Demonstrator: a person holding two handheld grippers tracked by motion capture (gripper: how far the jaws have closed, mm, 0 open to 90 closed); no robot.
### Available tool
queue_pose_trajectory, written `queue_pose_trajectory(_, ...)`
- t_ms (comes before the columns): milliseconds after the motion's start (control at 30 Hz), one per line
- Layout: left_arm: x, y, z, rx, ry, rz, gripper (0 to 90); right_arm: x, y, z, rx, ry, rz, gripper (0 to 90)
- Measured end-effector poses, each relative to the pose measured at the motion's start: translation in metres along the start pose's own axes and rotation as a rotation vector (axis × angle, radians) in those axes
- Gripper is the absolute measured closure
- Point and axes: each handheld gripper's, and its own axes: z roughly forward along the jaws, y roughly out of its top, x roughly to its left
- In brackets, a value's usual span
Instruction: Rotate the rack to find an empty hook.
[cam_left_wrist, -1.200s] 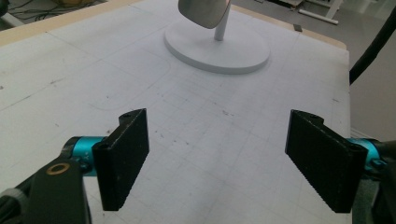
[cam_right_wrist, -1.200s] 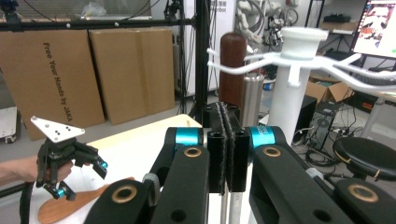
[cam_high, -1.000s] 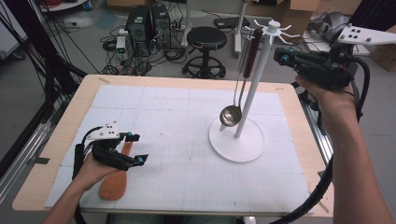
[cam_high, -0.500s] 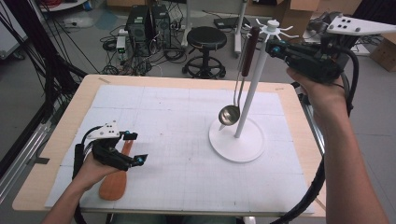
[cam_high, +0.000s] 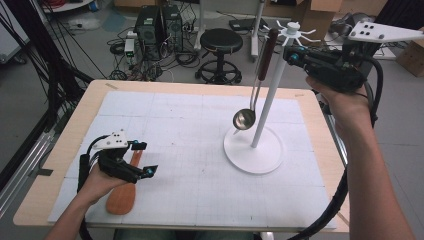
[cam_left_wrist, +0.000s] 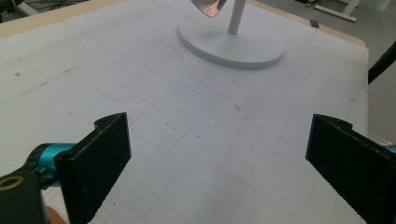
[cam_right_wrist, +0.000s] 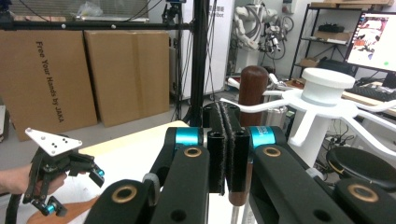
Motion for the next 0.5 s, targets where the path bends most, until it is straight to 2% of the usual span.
queue_pose_trajectory(300,0.001,0.0,-0.001,-0.006,0.003,-0.007,7.2,-0.004,-0.007,-0.007,0.006,0.006,-0.001,89.5)
queue_pose_trajectory(500,0.001,0.0,-0.001,-0.007,-0.003,-0.005,7.2,-0.008,-0.009,-0.013,0.01,-0.013,0.007,89.5)
